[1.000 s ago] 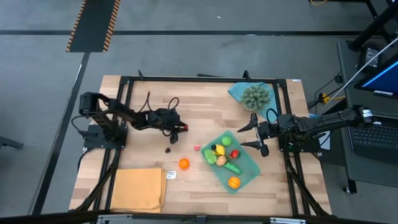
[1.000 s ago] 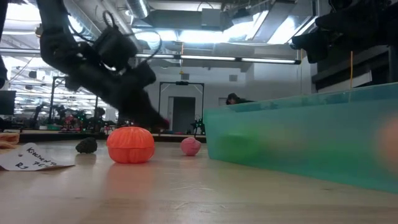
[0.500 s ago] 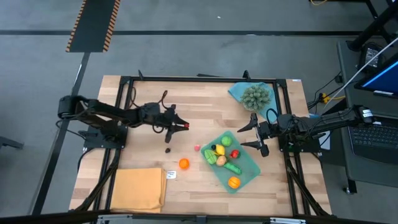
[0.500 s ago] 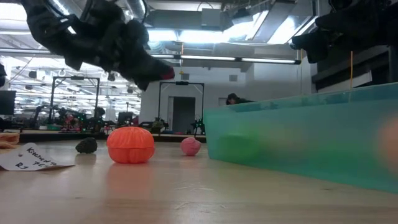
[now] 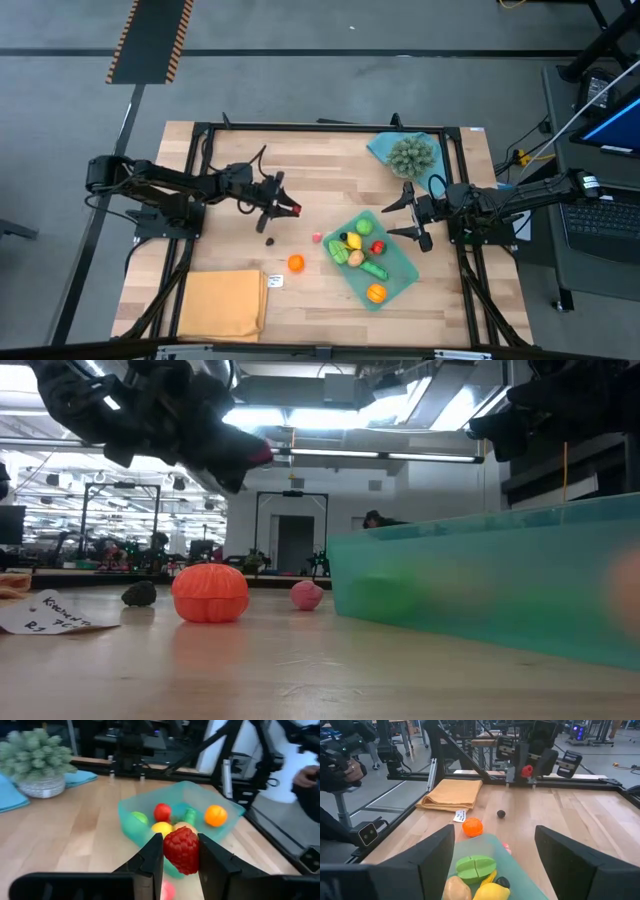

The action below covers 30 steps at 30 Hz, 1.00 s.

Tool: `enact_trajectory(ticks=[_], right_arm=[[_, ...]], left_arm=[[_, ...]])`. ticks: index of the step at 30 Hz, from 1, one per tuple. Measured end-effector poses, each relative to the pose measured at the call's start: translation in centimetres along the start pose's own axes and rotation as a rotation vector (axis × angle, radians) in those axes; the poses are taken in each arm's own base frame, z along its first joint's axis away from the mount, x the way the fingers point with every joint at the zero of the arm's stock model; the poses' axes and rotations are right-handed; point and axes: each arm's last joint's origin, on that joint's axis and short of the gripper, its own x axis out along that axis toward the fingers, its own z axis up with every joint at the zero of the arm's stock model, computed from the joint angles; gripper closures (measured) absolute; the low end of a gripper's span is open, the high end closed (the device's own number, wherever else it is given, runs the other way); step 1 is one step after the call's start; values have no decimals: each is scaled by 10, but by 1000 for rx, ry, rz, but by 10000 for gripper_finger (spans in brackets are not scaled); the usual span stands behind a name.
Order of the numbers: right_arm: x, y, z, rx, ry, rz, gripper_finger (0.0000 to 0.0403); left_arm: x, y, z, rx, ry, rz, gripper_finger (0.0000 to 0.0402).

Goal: Pick and placing Produce into tupperware
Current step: Put the raspberry into the green bin

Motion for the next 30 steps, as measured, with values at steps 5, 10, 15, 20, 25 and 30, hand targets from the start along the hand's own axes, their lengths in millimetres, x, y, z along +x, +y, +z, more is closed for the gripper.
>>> enact_trajectory(ticks=[5, 10, 15, 20, 25, 30], right_arm=[[0, 0, 0, 35, 0, 0, 125], [0, 0, 0, 31, -1, 0, 125], [-1, 1, -2, 57, 21, 39, 125], [-7, 3, -2, 83, 43, 87, 125], [-14, 4, -3, 60, 60, 87, 125], [-18, 4, -7, 67, 106, 84, 125]], left_arm=[[5, -4, 7, 9, 1, -33, 318], [24, -8, 20, 68, -10, -74, 317], [53, -8, 24, 98, 69, -102, 318], [84, -8, 39, 151, 113, -130, 317], [107, -10, 54, 188, 181, -155, 318], [122, -16, 74, 204, 269, -173, 318]])
